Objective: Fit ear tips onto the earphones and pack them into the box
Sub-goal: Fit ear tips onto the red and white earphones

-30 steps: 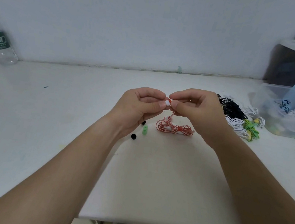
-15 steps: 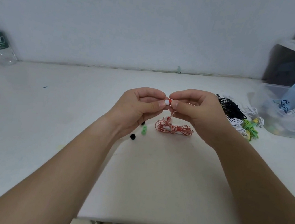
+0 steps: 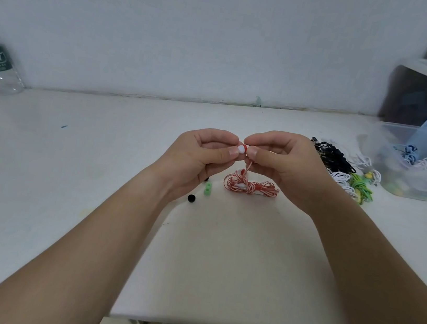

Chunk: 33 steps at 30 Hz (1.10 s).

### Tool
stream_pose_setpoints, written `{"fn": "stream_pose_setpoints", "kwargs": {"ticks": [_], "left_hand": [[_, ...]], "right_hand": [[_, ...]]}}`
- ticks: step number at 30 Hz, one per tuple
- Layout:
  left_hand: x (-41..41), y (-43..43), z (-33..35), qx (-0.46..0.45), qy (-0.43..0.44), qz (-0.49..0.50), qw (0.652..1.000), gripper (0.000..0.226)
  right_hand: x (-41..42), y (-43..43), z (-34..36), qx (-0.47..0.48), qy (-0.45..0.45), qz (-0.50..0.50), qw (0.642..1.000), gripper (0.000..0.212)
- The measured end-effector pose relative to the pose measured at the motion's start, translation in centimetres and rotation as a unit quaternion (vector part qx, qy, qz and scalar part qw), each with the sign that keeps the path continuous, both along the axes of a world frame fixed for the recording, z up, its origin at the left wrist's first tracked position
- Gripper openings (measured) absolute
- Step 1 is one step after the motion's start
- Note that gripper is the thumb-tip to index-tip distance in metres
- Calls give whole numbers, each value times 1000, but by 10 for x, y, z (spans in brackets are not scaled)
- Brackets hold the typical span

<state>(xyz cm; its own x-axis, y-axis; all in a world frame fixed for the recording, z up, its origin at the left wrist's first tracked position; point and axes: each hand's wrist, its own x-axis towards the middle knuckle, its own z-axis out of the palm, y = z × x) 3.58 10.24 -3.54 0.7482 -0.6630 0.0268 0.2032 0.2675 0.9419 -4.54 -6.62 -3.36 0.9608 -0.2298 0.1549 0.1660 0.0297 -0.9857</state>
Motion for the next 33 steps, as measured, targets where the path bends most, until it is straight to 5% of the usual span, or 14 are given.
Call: {"fn": "stream_pose_setpoints", "kwargs": {"ticks": [24,33], "left_hand": [[1,-4,-3,-20,-24,24,999,16],[3,-1,-2,7,-41,1,999,16]], "right_hand": [[1,3,0,71,-4,24,997,24],[0,2,1,-58,-12,-18,998,12]]}}
